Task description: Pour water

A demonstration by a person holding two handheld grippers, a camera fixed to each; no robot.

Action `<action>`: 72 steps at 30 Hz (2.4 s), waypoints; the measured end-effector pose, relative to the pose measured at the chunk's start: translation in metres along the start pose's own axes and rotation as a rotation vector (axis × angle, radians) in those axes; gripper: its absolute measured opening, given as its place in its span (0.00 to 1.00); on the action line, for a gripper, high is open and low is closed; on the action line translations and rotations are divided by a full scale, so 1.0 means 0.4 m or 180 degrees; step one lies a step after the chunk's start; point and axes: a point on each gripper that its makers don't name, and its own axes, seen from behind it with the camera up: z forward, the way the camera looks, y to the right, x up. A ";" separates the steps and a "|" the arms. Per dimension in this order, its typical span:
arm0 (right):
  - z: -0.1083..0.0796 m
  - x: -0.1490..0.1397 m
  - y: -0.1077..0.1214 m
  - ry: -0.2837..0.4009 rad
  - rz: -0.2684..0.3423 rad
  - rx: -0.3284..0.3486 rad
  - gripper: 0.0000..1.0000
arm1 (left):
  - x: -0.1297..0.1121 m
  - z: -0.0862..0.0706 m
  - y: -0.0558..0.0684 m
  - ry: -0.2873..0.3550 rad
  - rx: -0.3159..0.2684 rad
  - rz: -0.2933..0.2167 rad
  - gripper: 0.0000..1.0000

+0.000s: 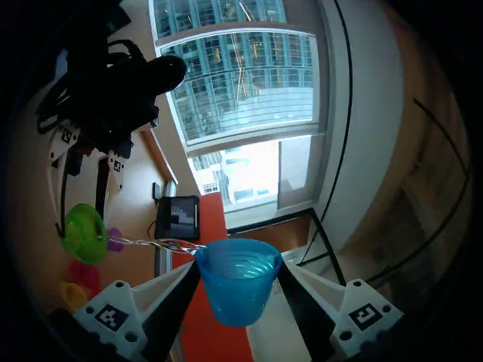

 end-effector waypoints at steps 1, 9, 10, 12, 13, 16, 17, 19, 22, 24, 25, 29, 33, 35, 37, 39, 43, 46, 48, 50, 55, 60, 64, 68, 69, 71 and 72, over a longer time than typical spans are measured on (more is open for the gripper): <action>0.000 0.001 0.002 0.0002 -0.0013 -0.0003 0.91 | 0.000 0.000 0.000 0.0001 -0.0002 -0.0001 0.87; 0.003 0.005 0.016 -0.0003 -0.0161 -0.0020 0.91 | 0.001 0.002 0.001 0.0003 -0.0002 0.0001 0.87; 0.003 0.005 0.017 -0.0004 -0.0177 -0.0019 0.91 | 0.001 0.003 0.002 0.0002 -0.0003 0.0001 0.87; 0.003 0.004 0.018 -0.0005 -0.0211 -0.0017 0.91 | 0.003 0.004 0.004 0.0001 -0.0006 0.0000 0.87; 0.003 0.004 0.019 -0.0007 -0.0228 -0.0017 0.91 | 0.003 0.005 0.005 0.0001 -0.0008 0.0001 0.87; 0.003 0.003 0.023 -0.0013 -0.0286 -0.0022 0.91 | 0.004 0.007 0.007 0.0003 -0.0013 0.0003 0.87; 0.003 0.002 0.025 -0.0015 -0.0306 -0.0025 0.91 | 0.004 0.007 0.007 0.0003 -0.0015 0.0002 0.87; 0.002 0.002 0.028 -0.0016 -0.0344 -0.0029 0.91 | 0.004 0.009 0.007 0.0001 -0.0017 -0.0001 0.86; 0.001 0.001 0.032 -0.0020 -0.0392 -0.0035 0.91 | 0.002 0.012 0.005 -0.0003 -0.0016 -0.0008 0.87; 0.001 0.000 0.035 -0.0025 -0.0425 -0.0043 0.91 | 0.001 0.014 0.004 -0.0007 -0.0013 -0.0012 0.87; 0.001 -0.001 0.037 -0.0025 -0.0439 -0.0044 0.91 | 0.001 0.015 0.003 -0.0008 -0.0011 -0.0014 0.87; 0.000 0.000 0.041 -0.0021 -0.0504 -0.0048 0.91 | 0.000 0.016 0.001 -0.0011 -0.0010 -0.0020 0.87; 0.002 0.003 0.046 -0.0015 -0.0585 -0.0049 0.91 | -0.001 0.019 0.000 -0.0012 -0.0009 -0.0024 0.87; 0.004 0.005 0.048 -0.0013 -0.0634 -0.0048 0.91 | 0.000 0.019 0.000 -0.0010 -0.0010 -0.0021 0.87; 0.006 0.008 0.050 -0.0013 -0.0682 -0.0047 0.91 | 0.001 0.019 0.000 -0.0008 -0.0010 -0.0020 0.87; 0.008 0.010 0.051 -0.0014 -0.0728 -0.0045 0.91 | 0.002 0.019 0.000 -0.0006 -0.0010 -0.0021 0.87; 0.011 0.017 0.053 -0.0009 -0.0813 -0.0041 0.91 | 0.002 0.017 -0.004 0.0002 -0.0004 -0.0026 0.86; 0.012 0.023 0.056 -0.0004 -0.0872 -0.0044 0.91 | 0.003 0.016 -0.007 0.0007 0.0003 -0.0026 0.87; 0.012 0.026 0.058 0.0000 -0.0915 -0.0050 0.91 | 0.003 0.016 -0.008 0.0012 0.0008 -0.0024 0.87; 0.013 0.029 0.060 -0.0007 -0.0983 -0.0055 0.91 | 0.004 0.016 -0.007 0.0015 0.0004 -0.0025 0.87; 0.015 0.035 0.063 -0.0012 -0.1163 -0.0059 0.91 | 0.006 0.016 -0.006 0.0023 0.0004 -0.0022 0.87; 0.019 0.044 0.058 0.0001 -0.1240 -0.0045 0.91 | 0.007 0.018 -0.008 0.0029 0.0006 -0.0026 0.87; 0.020 0.052 0.054 0.0019 -0.1223 -0.0048 0.91 | 0.007 0.017 -0.009 0.0033 0.0011 -0.0031 0.87; 0.020 0.057 0.056 0.0038 -0.1114 -0.0068 0.91 | 0.008 0.015 -0.011 0.0036 0.0022 -0.0027 0.87; 0.020 0.058 0.056 0.0042 -0.1075 -0.0074 0.91 | 0.008 0.015 -0.011 0.0036 0.0023 -0.0026 0.87; 0.019 0.059 0.055 0.0052 -0.0936 -0.0088 0.91 | 0.009 0.014 -0.012 0.0037 0.0025 -0.0023 0.87; 0.019 0.059 0.054 0.0057 -0.0869 -0.0094 0.91 | 0.009 0.014 -0.012 0.0038 0.0026 -0.0022 0.87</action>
